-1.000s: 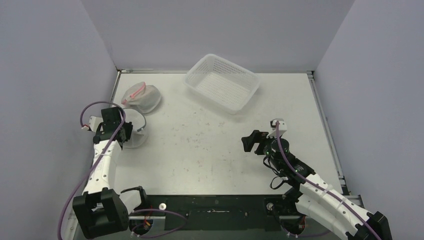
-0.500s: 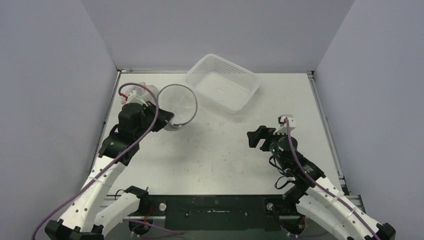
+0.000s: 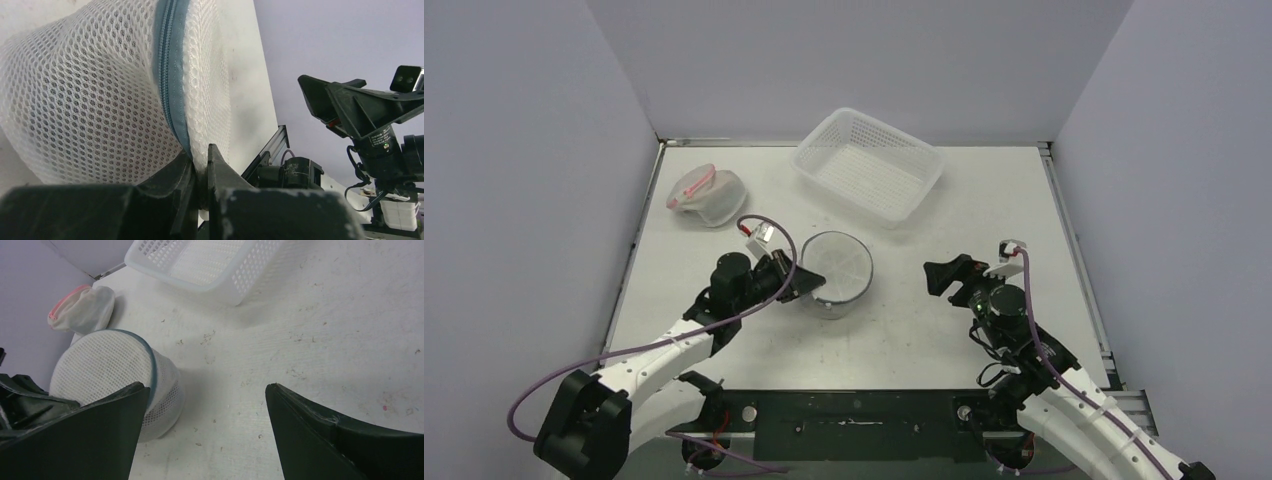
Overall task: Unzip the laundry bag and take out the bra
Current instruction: Place the laundry bag at the center of the board, then unzip the laundry bag at the center of the board.
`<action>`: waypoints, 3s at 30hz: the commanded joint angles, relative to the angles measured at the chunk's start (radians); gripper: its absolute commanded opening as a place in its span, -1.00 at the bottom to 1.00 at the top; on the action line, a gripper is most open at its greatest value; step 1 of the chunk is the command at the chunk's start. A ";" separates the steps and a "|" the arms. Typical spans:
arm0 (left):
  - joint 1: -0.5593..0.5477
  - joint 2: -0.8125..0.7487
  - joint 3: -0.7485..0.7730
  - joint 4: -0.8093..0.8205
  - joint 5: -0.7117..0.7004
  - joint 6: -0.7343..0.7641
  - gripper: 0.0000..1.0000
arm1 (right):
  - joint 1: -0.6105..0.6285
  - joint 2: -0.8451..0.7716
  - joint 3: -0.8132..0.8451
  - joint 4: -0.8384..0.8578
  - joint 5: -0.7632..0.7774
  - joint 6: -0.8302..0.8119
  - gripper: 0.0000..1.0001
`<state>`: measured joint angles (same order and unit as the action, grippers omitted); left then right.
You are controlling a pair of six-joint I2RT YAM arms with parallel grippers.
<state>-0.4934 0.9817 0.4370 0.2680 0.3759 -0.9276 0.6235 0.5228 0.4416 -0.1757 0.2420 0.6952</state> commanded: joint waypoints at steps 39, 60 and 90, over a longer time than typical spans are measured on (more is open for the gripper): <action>-0.089 0.039 0.037 -0.057 -0.010 -0.082 -0.88 | 0.289 0.568 -0.122 0.755 -0.008 0.362 0.37; -0.088 -0.118 0.003 -0.251 -0.002 -0.060 0.15 | 0.289 0.566 -0.102 0.735 -0.004 0.517 -0.89; -0.091 0.000 -0.034 -0.067 0.004 -0.204 -0.55 | 0.309 0.453 -0.211 0.738 0.037 0.509 -0.86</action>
<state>-0.5781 0.9688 0.3565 0.1116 0.3664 -1.1248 0.9226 1.0096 0.2173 0.5663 0.2619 1.2572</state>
